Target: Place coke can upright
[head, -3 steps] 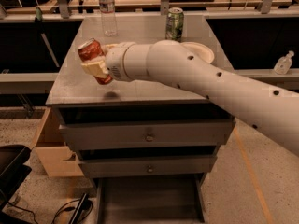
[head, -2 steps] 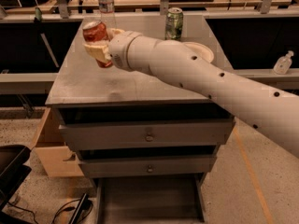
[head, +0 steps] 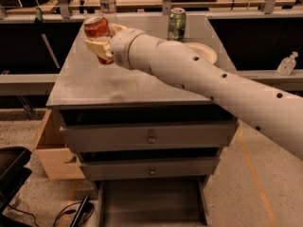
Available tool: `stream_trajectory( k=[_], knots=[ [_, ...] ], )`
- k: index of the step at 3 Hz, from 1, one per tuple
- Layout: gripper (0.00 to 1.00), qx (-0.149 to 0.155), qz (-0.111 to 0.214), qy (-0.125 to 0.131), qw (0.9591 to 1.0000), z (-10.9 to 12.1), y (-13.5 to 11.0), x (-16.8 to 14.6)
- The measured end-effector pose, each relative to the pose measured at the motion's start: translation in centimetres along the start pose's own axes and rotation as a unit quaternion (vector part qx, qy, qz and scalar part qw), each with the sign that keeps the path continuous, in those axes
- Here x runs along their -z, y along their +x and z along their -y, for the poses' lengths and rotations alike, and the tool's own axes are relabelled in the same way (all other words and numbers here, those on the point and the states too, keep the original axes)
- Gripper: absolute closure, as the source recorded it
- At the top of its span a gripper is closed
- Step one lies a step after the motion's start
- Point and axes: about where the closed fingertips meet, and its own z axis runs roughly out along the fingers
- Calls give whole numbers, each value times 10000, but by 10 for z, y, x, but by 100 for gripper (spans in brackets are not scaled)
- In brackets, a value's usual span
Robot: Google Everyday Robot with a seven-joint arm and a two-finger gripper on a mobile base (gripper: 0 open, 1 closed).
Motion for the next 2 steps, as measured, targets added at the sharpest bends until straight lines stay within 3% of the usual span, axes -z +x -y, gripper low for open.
stream_trajectory(
  k=[2],
  knots=[
    [100, -852, 360, -114, 9957, -5, 35, -15]
  ],
)
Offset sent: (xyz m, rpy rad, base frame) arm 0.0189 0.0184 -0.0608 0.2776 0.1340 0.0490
